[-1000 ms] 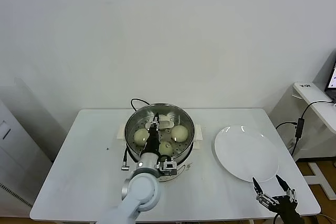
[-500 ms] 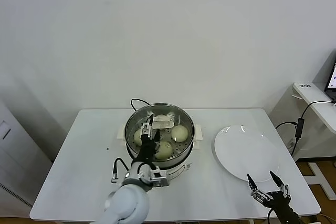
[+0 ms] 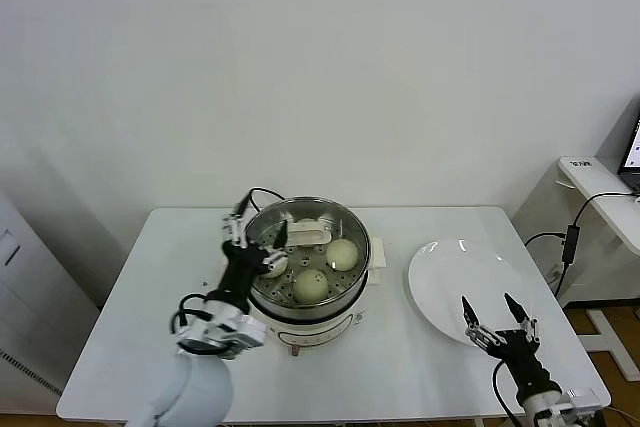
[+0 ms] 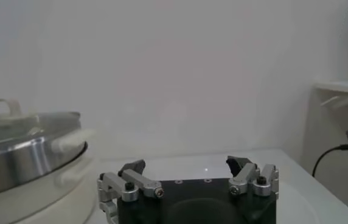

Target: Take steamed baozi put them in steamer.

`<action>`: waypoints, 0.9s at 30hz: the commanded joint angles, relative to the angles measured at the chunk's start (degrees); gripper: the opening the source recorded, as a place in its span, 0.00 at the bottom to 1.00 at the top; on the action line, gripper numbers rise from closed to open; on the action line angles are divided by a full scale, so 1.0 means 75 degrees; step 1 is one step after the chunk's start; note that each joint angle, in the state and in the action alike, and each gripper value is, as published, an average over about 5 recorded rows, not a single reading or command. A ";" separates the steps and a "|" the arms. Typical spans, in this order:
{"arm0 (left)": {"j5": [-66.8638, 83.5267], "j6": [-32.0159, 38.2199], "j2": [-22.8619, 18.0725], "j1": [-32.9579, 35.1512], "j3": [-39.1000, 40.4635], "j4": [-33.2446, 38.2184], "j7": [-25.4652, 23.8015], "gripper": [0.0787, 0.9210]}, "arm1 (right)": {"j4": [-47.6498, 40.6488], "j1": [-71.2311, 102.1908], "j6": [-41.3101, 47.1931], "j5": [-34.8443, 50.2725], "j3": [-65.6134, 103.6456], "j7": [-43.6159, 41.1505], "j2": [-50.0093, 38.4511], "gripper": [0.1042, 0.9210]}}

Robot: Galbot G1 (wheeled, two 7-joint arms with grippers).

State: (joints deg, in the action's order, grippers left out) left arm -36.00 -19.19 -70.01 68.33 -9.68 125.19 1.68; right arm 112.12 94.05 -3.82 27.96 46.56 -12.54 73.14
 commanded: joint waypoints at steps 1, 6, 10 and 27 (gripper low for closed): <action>0.3785 0.2771 -0.0879 0.1686 -0.3110 -0.0322 0.0427 0.88 | 0.0068 -0.0651 0.0196 0.0044 -0.0379 0.0466 0.0090 0.88; 0.4250 0.3618 -0.0946 0.2294 -0.3327 -0.0792 0.0265 0.88 | 0.0053 -0.0587 0.0176 0.0038 -0.0331 0.0371 0.0259 0.88; 0.4432 0.4255 -0.0966 0.2683 -0.3319 -0.1134 0.0266 0.88 | -0.0046 -0.0471 0.0067 -0.0129 -0.0335 0.0243 0.0299 0.88; 0.4903 0.4786 -0.1188 0.3074 -0.3683 -0.1878 -0.0272 0.88 | -0.0368 -0.0170 -0.0317 -0.0414 -0.0391 0.0068 0.0512 0.88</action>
State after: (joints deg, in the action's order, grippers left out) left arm -4.00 11.97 -77.77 88.23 -34.13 114.19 1.52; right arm 110.00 92.55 -5.23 25.76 43.96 -11.67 76.38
